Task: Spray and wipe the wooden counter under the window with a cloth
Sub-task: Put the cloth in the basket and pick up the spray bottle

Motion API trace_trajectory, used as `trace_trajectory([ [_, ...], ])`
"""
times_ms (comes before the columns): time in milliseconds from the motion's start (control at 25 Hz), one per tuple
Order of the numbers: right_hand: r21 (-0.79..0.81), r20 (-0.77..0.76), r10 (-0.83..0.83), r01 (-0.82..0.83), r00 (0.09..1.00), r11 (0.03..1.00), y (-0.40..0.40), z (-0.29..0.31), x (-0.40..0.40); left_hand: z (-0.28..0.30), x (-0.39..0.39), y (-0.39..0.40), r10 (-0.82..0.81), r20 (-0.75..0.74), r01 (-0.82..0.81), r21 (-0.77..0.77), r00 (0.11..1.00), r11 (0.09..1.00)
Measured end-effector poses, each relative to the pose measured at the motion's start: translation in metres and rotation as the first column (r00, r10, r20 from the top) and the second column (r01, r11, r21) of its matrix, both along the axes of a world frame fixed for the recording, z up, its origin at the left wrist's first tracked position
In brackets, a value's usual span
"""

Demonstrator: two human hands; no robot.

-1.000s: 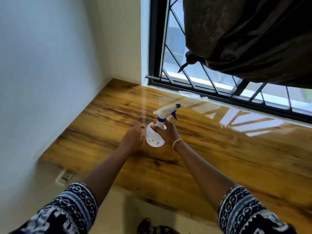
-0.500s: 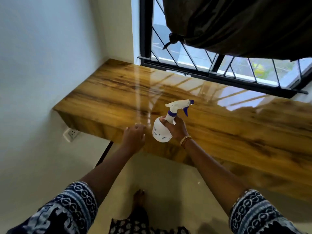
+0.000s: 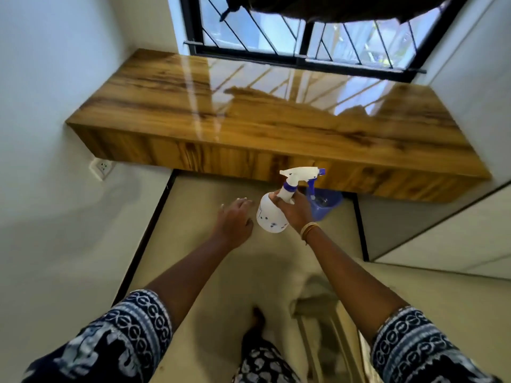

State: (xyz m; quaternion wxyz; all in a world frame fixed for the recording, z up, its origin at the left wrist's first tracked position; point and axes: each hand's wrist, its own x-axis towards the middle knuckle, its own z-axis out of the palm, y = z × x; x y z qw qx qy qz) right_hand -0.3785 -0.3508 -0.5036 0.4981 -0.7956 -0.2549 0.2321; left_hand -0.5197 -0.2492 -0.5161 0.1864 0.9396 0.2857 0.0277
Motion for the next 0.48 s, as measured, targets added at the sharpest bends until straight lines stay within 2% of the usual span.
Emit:
trace_trajectory([
  [240, -0.075, -0.143, -0.220, 0.211, 0.965, 0.975, -0.136, -0.038, -0.047, -0.034, -0.040, -0.125, -0.125, -0.099, 0.117, -0.083, 0.987, 0.990],
  [480, -0.140, -0.234, -0.452, 0.430, 0.861, 0.892, -0.269, -0.084, -0.049, -0.070, -0.025, -0.239, -0.234, -0.145, 0.202, -0.210, 0.961, 0.957],
])
